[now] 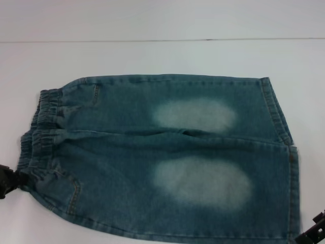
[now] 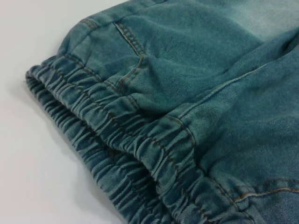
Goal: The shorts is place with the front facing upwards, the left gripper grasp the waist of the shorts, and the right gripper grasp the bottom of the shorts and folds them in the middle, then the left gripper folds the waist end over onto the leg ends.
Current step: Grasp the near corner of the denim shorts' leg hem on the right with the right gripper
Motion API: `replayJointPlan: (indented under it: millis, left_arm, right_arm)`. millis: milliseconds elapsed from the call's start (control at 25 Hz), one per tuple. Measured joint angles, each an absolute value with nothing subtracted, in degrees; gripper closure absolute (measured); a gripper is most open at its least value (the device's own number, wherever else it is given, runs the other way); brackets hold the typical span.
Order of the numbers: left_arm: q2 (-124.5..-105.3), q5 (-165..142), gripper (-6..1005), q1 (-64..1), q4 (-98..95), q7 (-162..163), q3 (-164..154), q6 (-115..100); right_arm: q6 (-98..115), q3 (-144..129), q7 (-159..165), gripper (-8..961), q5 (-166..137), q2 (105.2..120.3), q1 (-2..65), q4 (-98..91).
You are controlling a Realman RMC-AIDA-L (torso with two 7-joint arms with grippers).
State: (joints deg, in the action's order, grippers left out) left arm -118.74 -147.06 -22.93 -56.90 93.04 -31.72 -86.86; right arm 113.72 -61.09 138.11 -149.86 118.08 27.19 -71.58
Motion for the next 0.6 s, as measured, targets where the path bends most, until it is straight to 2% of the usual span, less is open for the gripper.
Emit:
replayJointPlan:
  millis: [160, 600]
  left_arm:
    - [-118.72, -147.0, 955, -23.0, -56.5, 93.0, -31.7, -86.4]
    - [-118.65, -147.0, 954, -23.1, -56.3, 93.0, -33.2, -86.0]
  right_arm:
    - [113.7, -61.2, 138.1, 8, -152.5, 119.29, 27.8, -71.3]
    - [112.5, -61.2, 137.6, 9, -152.3, 119.64, 29.2, -66.4]
